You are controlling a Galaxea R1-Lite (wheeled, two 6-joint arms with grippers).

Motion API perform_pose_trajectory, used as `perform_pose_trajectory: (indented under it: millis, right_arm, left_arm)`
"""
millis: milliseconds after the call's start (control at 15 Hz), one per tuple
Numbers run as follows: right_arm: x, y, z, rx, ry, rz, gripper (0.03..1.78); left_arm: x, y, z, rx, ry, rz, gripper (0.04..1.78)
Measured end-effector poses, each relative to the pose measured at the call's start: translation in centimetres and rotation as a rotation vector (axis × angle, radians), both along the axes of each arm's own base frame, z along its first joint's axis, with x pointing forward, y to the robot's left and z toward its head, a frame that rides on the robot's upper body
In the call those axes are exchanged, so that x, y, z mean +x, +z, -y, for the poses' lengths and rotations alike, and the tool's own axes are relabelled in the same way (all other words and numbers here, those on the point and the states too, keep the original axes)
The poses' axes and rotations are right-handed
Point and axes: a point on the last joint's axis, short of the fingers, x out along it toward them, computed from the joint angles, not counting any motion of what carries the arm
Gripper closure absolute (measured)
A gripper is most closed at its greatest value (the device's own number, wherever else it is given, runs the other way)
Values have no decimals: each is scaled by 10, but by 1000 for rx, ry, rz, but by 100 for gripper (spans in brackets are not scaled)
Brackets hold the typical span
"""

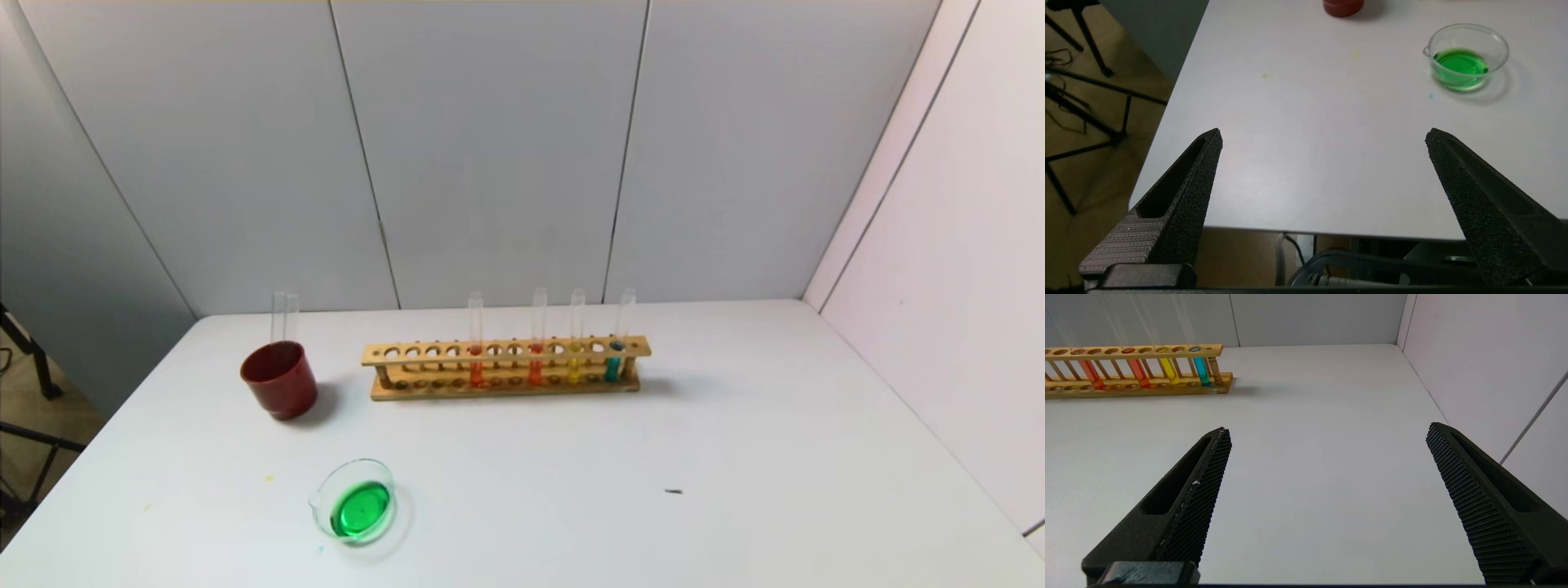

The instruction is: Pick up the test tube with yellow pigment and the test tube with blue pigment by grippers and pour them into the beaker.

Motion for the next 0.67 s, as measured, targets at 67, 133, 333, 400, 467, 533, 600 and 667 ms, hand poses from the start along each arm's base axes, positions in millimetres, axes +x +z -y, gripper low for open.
perform_pose_trajectory:
  millis: [67,133,333,400,467,533,600,667]
  right_arm:
    - [0,0,0,0,0,0,7]
    - [0,0,0,0,0,0,7]
    - [0,0,0,0,0,0,7]
    - [0,0,0,0,0,0,7]
    - [0,0,0,0,0,0,7]
    - [0,0,0,0,0,0,7]
    - [0,0,0,-1,0,0,7]
    - [0,0,0,0,0,0,7]
  left_arm:
    - [8,-8,1,-2,-38,48,7]
    - [15,-16,2,-6,-75,89,7]
    - [26,-22,4,-18,-171,235,7]
    - [27,-24,4,-27,-171,236,7]
    - [27,-24,4,-46,-164,238,7]
    - [27,-25,4,-76,-151,238,7]
    - [27,-25,3,-102,-130,246,7]
    - [27,-25,3,-109,-128,250,7]
